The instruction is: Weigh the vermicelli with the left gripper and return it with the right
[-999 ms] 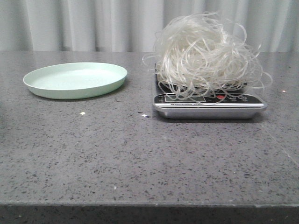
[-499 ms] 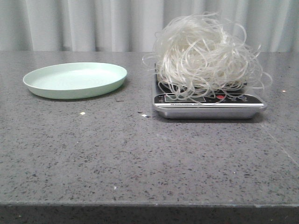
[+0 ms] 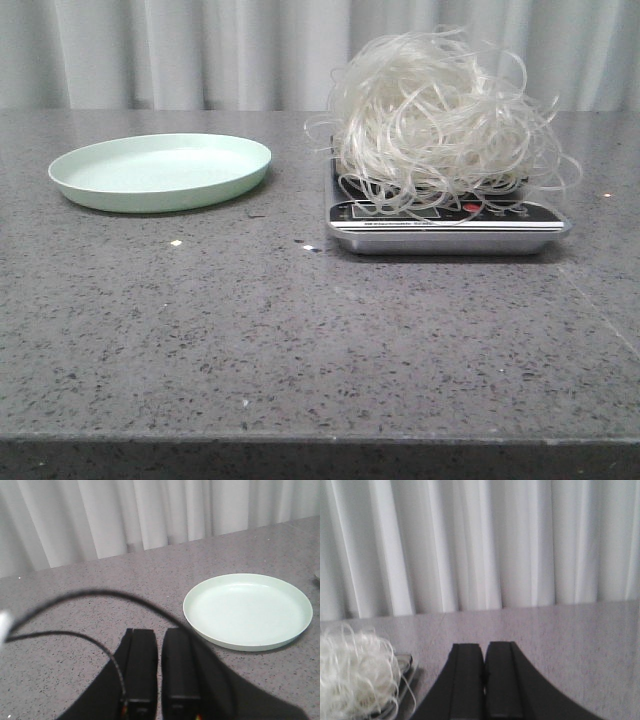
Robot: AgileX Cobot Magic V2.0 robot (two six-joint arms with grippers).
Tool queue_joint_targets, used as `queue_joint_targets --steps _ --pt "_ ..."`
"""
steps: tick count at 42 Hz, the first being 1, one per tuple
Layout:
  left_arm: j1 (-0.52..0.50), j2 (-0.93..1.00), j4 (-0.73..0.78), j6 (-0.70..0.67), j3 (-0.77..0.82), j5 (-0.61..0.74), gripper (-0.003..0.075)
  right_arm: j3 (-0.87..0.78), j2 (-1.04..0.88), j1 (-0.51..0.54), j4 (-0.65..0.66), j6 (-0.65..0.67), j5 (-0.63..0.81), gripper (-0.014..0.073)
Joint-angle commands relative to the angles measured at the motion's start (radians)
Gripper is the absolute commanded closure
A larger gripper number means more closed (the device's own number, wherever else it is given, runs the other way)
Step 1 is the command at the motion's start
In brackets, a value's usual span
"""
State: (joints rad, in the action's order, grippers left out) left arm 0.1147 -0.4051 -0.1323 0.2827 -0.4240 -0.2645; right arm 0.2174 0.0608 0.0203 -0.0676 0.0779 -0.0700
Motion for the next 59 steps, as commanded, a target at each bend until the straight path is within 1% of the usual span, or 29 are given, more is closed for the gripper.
queue_joint_targets --steps 1,6,10,17,20,26,29,31,35,40,44,48,51,54,59 --pt "-0.001 -0.006 -0.017 -0.012 -0.027 0.087 0.0575 0.15 0.116 0.006 0.02 -0.003 0.039 0.0442" --pt "-0.001 -0.006 -0.017 -0.012 -0.027 0.087 0.0575 0.305 0.252 -0.003 0.023 -0.003 0.014 0.0442" --pt "-0.001 -0.006 -0.017 -0.012 -0.027 0.087 0.0575 0.447 0.371 -0.032 0.023 -0.003 -0.01 0.0442" --pt "-0.001 -0.006 -0.017 -0.012 -0.027 0.087 0.0575 0.673 0.569 -0.146 0.024 -0.006 -0.076 0.0428" --pt "-0.001 -0.006 -0.017 -0.012 -0.027 0.087 0.0575 0.749 0.643 -0.203 0.031 -0.023 -0.118 0.0379" --pt "-0.001 -0.006 -0.017 -0.012 -0.027 0.087 0.0575 0.88 0.788 -0.314 0.033 -0.104 -0.223 0.02" --pt "-0.001 -0.006 -0.019 -0.012 -0.027 0.087 0.0575 0.938 0.851 -0.346 0.033 -0.138 -0.294 0.0155" --pt "-0.001 -0.006 -0.019 -0.012 -0.027 0.087 0.0575 0.977 0.894 -0.363 0.033 -0.168 -0.351 0.0144" --pt "-0.001 -0.006 -0.019 -0.012 -0.027 0.087 0.0575 1.047 0.975 -0.378 0.03 -0.227 -0.453 0.012" --pt "-0.001 -0.006 -0.019 -0.012 -0.027 0.087 0.0575 1.124 1.068 -0.378 -0.001 -0.297 -0.594 0.0039" --pt "-0.001 -0.006 -0.019 -0.012 -0.027 0.089 0.0575 1.182 1.138 -0.378 -0.039 -0.364 -0.698 -0.0009" --pt "-0.001 -0.006 -0.019 -0.012 -0.027 0.089 0.0575 1.228 1.21 -0.378 -0.101 -0.442 -0.792 -0.001" --pt "-0.001 -0.006 -0.019 -0.012 -0.027 0.089 0.0575 1.251 1.255 -0.378 -0.17 -0.513 -0.828 -0.001" --pt "-0.001 -0.006 -0.019 -0.012 -0.027 0.089 0.0575 1.268 1.298 -0.378 -0.229 -0.582 -0.847 -0.001" --pt "-0.001 -0.006 -0.019 -0.012 -0.027 0.089 0.0575 1.279 1.355 -0.378 -0.268 -0.629 -0.871 -0.001"
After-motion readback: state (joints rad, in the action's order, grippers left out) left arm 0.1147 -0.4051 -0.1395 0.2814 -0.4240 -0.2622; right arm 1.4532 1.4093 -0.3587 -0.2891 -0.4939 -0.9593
